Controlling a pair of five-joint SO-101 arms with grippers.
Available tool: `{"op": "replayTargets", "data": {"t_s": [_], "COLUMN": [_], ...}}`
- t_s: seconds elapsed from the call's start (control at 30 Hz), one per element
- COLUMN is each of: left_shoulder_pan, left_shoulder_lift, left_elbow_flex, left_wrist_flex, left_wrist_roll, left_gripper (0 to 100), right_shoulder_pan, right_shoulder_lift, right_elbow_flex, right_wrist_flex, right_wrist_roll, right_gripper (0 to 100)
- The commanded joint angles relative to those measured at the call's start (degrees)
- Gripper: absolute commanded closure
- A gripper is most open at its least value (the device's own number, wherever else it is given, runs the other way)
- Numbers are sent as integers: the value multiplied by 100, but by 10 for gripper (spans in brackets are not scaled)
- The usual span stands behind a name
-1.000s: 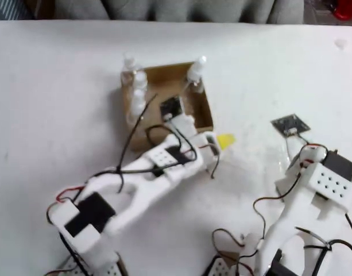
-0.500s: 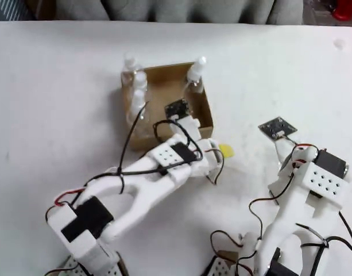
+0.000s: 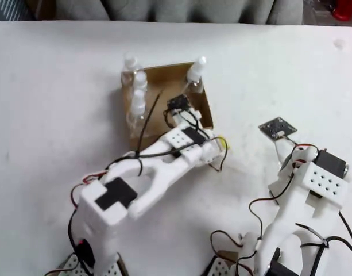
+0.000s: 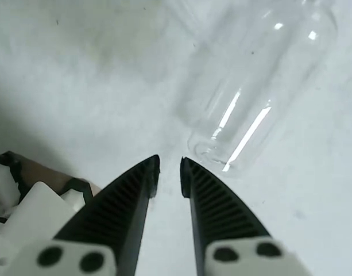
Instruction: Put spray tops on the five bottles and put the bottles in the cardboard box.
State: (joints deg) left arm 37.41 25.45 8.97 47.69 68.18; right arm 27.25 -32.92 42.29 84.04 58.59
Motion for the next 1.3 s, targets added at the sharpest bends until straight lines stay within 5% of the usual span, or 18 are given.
{"op": "replayTargets", "data": {"t_s": [0.0, 0.2, 0.37, 0.5, 0.8, 1.13, 1.27], "left_shoulder_pan": [-145, 40, 48, -110, -127, -215, -734], "left_shoulder_lift": [295, 347, 347, 356, 84, -1692, -2484], "left_elbow_flex": [-651, -642, -642, -422, 123, 2031, 3015], "left_wrist_flex": [185, 422, 747, 1029, 2479, 2400, 1644], "left_wrist_roll": [237, 220, -308, -686, -2716, -3912, -3974], "left_gripper": [698, 740, 979, 979, 980, 980, 980], "right_shoulder_pan": [-66, -66, -40, -31, -57, 303, 497], "right_shoulder_lift": [-84, -84, -84, -84, -92, -154, -92], "right_elbow_flex": [-26, 53, 53, 44, 18, -721, -1204], "right_wrist_flex": [-40, -31, -13, -22, 4, 690, 716], "right_wrist_roll": [70, 633, 659, 659, 633, 62, -149], "right_gripper": [967, 967, 967, 967, 967, 964, 839]}}
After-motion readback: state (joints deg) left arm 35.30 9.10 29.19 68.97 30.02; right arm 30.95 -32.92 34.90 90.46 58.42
